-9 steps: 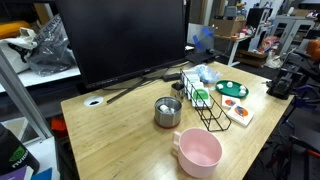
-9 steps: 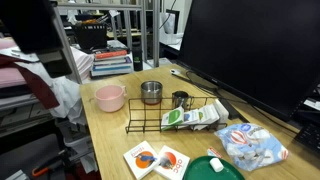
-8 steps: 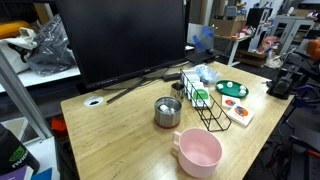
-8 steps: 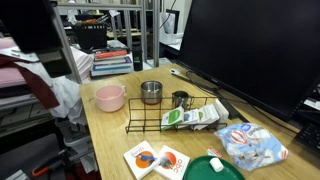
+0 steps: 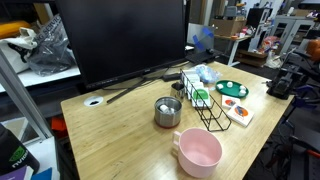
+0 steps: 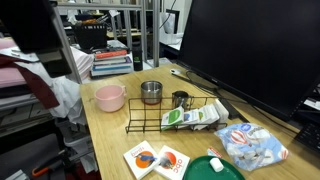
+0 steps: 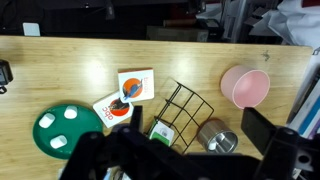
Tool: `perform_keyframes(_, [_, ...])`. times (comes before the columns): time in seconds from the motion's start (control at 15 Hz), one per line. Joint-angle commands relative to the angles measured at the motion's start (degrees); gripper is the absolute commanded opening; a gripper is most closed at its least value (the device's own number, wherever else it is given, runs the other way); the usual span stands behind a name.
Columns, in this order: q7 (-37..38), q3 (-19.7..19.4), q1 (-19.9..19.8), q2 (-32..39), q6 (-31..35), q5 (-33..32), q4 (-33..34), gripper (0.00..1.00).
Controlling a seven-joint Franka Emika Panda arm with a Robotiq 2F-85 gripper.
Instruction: Pick the object in the silver bowl and put it in the pink cup
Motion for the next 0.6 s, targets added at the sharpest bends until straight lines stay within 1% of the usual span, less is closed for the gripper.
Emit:
perform_keyframes(0.0, [-0.26, 1.47, -1.59, 0.95, -0.05, 0.26, 0.35, 1.00])
perform_keyframes(0.2, [0.39, 3.32, -0.94, 3.05, 0.74, -0.57, 0.95, 1.00])
perform_keyframes(0.53, [1.77, 9.00, 0.82, 8.06, 7.09, -1.13, 1.49, 1.00])
